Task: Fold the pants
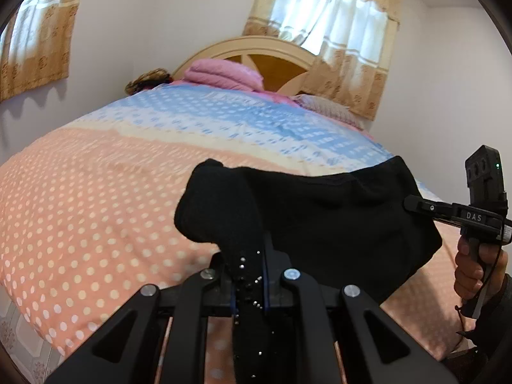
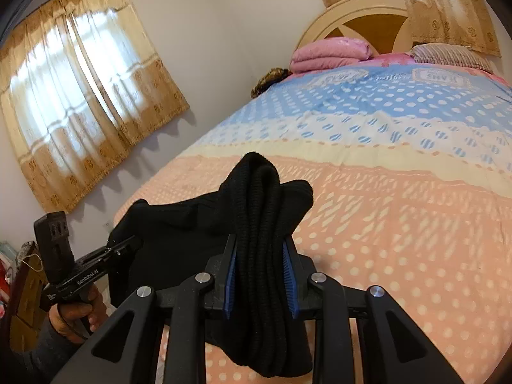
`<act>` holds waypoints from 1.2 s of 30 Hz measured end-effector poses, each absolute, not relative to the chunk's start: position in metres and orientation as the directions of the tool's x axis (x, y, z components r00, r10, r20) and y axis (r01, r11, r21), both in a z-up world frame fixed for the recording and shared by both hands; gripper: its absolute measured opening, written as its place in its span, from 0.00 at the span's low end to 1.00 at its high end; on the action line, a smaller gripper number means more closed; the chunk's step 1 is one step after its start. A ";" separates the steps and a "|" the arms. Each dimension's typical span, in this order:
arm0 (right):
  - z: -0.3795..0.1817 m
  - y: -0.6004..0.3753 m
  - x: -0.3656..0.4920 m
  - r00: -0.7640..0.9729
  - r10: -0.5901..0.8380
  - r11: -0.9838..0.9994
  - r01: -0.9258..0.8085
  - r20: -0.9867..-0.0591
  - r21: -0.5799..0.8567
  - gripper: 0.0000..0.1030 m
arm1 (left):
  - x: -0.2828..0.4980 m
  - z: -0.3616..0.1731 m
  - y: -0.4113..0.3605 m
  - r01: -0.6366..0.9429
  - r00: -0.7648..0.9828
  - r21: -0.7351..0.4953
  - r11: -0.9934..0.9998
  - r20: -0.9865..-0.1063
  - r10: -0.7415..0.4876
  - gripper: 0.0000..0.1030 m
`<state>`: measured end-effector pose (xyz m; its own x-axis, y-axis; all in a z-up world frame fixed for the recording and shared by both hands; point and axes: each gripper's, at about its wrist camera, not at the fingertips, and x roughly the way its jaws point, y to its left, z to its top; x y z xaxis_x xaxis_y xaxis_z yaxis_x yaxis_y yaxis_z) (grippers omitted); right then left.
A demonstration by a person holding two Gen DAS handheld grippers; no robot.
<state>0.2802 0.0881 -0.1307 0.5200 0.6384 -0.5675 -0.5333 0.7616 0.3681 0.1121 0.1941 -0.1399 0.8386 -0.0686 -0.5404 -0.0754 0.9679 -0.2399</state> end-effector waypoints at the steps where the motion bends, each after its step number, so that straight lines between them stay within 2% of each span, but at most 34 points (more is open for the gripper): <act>1: -0.138 0.093 0.286 0.510 0.633 0.765 -0.525 -0.582 0.373 0.26 | 0.114 -0.144 0.197 -0.083 0.833 -0.239 0.968 -0.549 -0.064 0.11; 5: -0.166 0.099 0.304 0.483 0.607 0.786 -0.482 -0.631 0.387 0.26 | 0.130 -0.172 0.201 -0.106 0.796 -0.224 0.969 -0.603 -0.052 0.12; 7: -0.177 0.096 0.311 0.478 0.590 0.800 -0.456 -0.650 0.390 0.28 | 0.135 -0.181 0.202 -0.121 0.787 -0.210 0.970 -0.616 -0.035 0.24; 8: -0.183 0.094 0.315 0.474 0.580 0.808 -0.439 -0.662 0.394 0.30 | 0.136 -0.185 0.202 -0.130 0.784 -0.198 0.971 -0.620 -0.022 0.36; 9: -0.186 0.092 0.317 0.469 0.576 0.811 -0.431 -0.669 0.396 0.30 | 0.137 -0.187 0.202 -0.139 0.780 -0.191 0.972 -0.625 -0.012 0.44; 10: -0.190 0.088 0.320 0.465 0.570 0.816 -0.418 -0.677 0.400 0.34 | 0.137 -0.189 0.203 -0.148 0.778 -0.187 0.971 -0.628 -0.002 0.48; 12: -0.193 0.082 0.321 0.477 0.559 0.825 -0.401 -0.678 0.398 0.38 | 0.137 -0.190 0.204 -0.174 0.775 -0.162 0.971 -0.631 0.034 0.65; 14: -0.192 0.072 0.319 0.491 0.559 0.827 -0.386 -0.668 0.409 0.45 | 0.135 -0.189 0.206 -0.191 0.769 -0.144 0.971 -0.636 0.057 0.69; 16: -0.189 0.062 0.315 0.511 0.551 0.834 -0.367 -0.660 0.412 0.48 | 0.131 -0.188 0.207 -0.196 0.761 -0.134 0.971 -0.645 0.065 0.70; 23: -0.170 0.018 0.282 0.613 0.478 0.877 -0.294 -0.629 0.379 0.48 | 0.098 -0.181 0.205 -0.210 0.735 -0.071 0.975 -0.670 0.110 0.71; 29: -0.154 -0.010 0.241 0.661 0.451 0.885 -0.240 -0.600 0.400 0.53 | 0.065 -0.153 0.191 -0.188 0.770 -0.056 0.981 -0.628 0.111 0.71; 34: -0.137 -0.015 0.189 0.680 0.461 0.876 -0.248 -0.570 0.413 0.64 | 0.037 -0.120 0.173 -0.152 0.832 -0.076 0.986 -0.548 0.086 0.85; 36: -0.126 -0.011 0.164 0.697 0.455 0.883 -0.271 -0.555 0.384 0.64 | 0.028 -0.109 0.167 -0.149 0.857 -0.087 0.985 -0.508 0.085 0.92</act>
<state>0.1636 -0.0110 -0.1262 0.6967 0.4547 -0.5548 -0.2707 0.8829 0.3837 0.0277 0.1675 -0.1089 0.8574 0.0854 -0.5075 -0.1494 0.9850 -0.0867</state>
